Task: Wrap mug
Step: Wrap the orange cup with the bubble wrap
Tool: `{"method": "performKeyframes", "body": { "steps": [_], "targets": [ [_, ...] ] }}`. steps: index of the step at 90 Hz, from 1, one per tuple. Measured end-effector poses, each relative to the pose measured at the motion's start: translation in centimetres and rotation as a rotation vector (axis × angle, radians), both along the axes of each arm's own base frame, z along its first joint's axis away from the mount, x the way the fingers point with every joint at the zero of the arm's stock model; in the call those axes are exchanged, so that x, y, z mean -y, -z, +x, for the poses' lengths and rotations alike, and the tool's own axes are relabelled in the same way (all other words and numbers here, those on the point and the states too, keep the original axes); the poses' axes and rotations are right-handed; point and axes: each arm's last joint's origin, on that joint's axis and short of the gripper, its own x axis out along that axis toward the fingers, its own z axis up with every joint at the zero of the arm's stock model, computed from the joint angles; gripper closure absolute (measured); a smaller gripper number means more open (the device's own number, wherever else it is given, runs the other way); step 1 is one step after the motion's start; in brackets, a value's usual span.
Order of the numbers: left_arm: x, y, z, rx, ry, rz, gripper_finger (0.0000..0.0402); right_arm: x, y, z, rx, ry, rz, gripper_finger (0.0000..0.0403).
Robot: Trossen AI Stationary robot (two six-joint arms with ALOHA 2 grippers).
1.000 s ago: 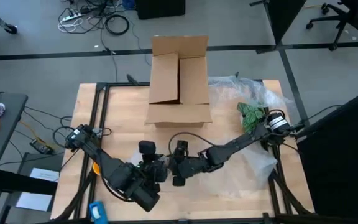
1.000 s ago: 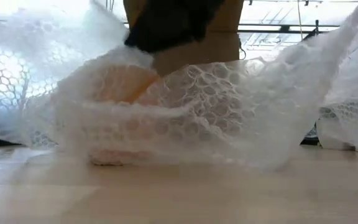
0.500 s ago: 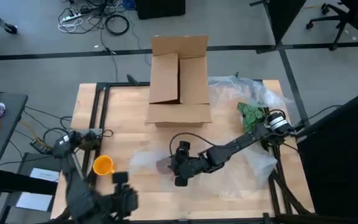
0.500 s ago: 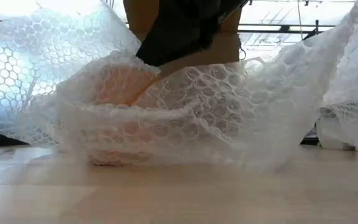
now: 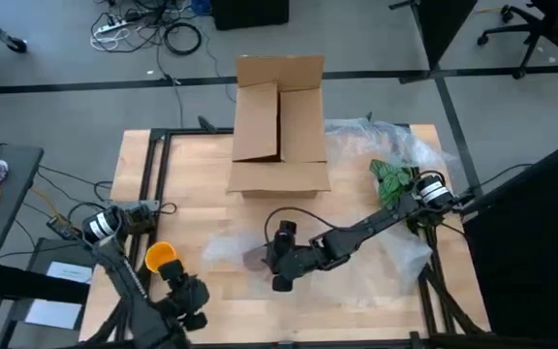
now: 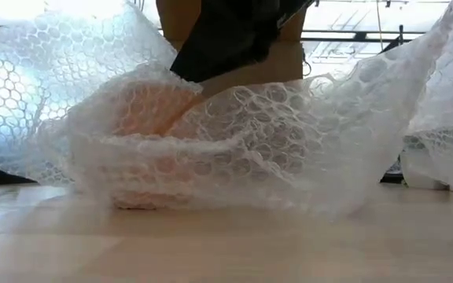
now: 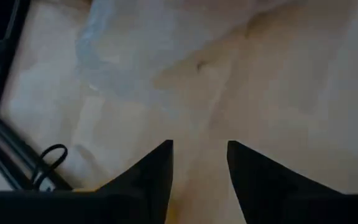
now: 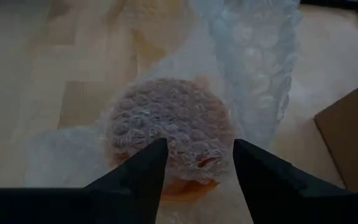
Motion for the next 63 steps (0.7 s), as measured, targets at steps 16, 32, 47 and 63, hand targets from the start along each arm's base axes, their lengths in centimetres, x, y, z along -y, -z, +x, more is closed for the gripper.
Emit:
{"method": "performKeyframes", "body": {
  "steps": [16, 32, 47, 63],
  "targets": [
    [-1.5, 1.4, 0.8, -0.042, -0.038, 0.046, 0.0264, -0.4, 0.0, -0.1, -0.003, -0.019, 0.007, 0.024],
    [-2.1, 2.6, 1.8, -0.035, -0.05, 0.016, 0.0264, -1.0, 0.0, -0.4, -0.005, -0.04, 0.001, 0.024],
    [-3.0, 3.2, 2.4, -0.063, -0.042, 0.033, 0.0264, -1.3, 0.0, -0.5, -0.005, -0.047, 0.0, 0.0241],
    [-4.3, 4.3, 2.2, -0.093, -0.044, 0.108, 0.0289, -1.3, 0.0, -0.5, -0.008, -0.056, 0.005, 0.0241]
  ]
}}
